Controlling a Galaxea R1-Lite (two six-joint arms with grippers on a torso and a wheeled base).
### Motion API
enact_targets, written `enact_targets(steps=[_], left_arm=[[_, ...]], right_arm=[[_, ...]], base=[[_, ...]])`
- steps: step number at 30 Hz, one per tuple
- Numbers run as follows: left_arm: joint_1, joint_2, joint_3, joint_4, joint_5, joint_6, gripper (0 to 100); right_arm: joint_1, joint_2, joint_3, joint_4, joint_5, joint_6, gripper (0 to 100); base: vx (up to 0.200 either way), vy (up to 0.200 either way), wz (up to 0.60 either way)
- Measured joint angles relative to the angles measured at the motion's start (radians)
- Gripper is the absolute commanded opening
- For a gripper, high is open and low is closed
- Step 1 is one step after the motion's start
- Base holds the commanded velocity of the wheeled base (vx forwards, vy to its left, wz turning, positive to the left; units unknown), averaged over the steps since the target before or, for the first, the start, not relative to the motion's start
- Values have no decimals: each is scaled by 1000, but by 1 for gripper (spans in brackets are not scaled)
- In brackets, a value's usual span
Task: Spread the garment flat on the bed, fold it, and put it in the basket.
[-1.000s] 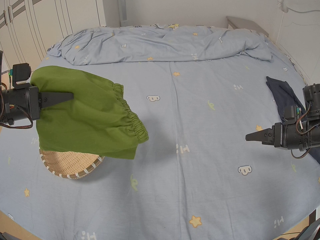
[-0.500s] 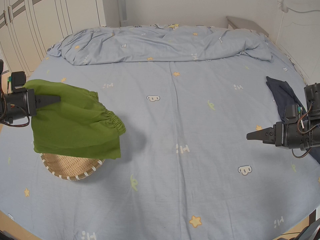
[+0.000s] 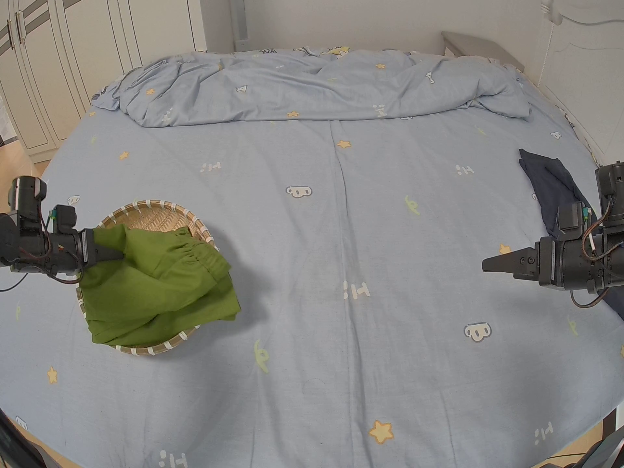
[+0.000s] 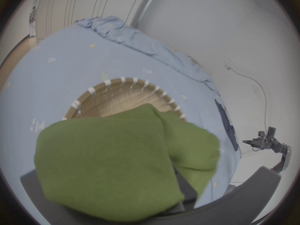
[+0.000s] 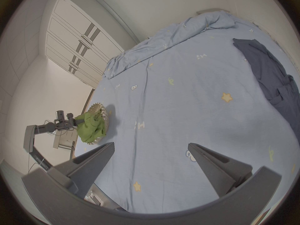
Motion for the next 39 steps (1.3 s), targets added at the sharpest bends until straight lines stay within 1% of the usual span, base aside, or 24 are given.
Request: enact_targets(steps=[3,6,7,12,13,19,25,32,39], left_arm=[[11,66,-14,0,41,6,0],[13,140,-38,-2,139,7,0],[11,156,-44,-2,153,5,0],[-11,198,-64,-4,167,-46,0],[-18,199,-66,-4,168,-54,100],[-35,181,-63,-4,165,-79,100],[-41,109,-51,-1,162,-106,100],[-42,-29,-18,-2,159,-110,100],[-43,-209,23,-3,157,-109,100]], right_arm=[[0,0,1,0,0,0,100],[0,0,3,-1,0,0,100],[0,0,3,-1,0,0,100],[1,1,5,-1,0,0,100],[1,1,5,-1,0,0,100],[1,1,5,-1,0,0,100],[1,1,5,-1,0,0,100],[1,-1,5,-1,0,0,100],[0,-3,5,-3,0,-1,100]], base=[[0,0,0],[0,0,0],[0,0,0],[0,0,0],[0,0,0],[0,0,0],[0,0,0],[0,0,0],[0,0,0]])
